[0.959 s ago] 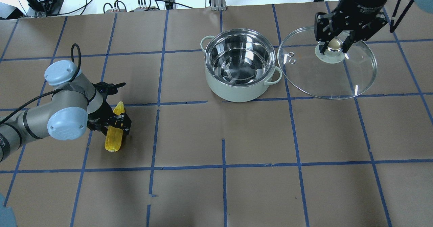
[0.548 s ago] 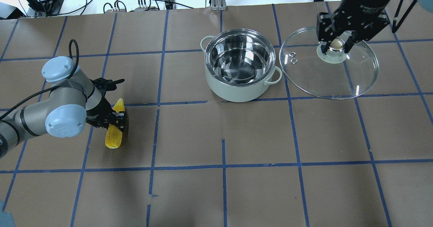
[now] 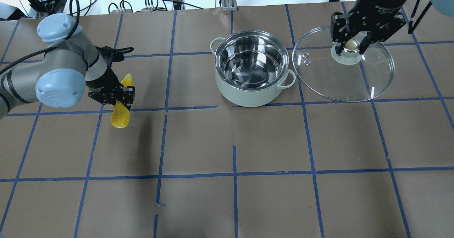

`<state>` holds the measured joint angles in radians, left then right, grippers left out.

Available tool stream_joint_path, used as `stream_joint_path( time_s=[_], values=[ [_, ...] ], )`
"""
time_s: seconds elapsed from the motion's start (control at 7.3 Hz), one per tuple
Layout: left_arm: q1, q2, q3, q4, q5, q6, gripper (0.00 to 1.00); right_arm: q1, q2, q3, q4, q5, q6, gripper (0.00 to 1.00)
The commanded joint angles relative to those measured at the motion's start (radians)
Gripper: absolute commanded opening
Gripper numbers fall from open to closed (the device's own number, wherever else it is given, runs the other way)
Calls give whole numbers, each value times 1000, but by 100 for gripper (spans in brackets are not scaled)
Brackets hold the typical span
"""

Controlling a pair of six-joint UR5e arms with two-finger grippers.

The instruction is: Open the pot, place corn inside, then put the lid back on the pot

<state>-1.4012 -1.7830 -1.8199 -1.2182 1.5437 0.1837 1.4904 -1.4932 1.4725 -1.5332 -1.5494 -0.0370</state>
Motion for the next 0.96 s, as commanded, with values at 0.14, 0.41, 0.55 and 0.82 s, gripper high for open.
stream_joint_path(
  time_s=[0.14, 0.41, 0.55, 0.82],
  values=[
    [-186, -93, 284, -112, -60, -273, 7, 1, 2, 2, -5, 0, 0, 48],
    [-304, -174, 431, -112, -65, -459, 7, 1, 2, 2, -5, 0, 2, 48],
    [-365, -229, 503, -112, -63, -492, 7, 1, 2, 2, -5, 0, 2, 49],
    [-451, -336, 634, -112, -54, -523, 7, 1, 2, 2, -5, 0, 0, 49]
  ],
)
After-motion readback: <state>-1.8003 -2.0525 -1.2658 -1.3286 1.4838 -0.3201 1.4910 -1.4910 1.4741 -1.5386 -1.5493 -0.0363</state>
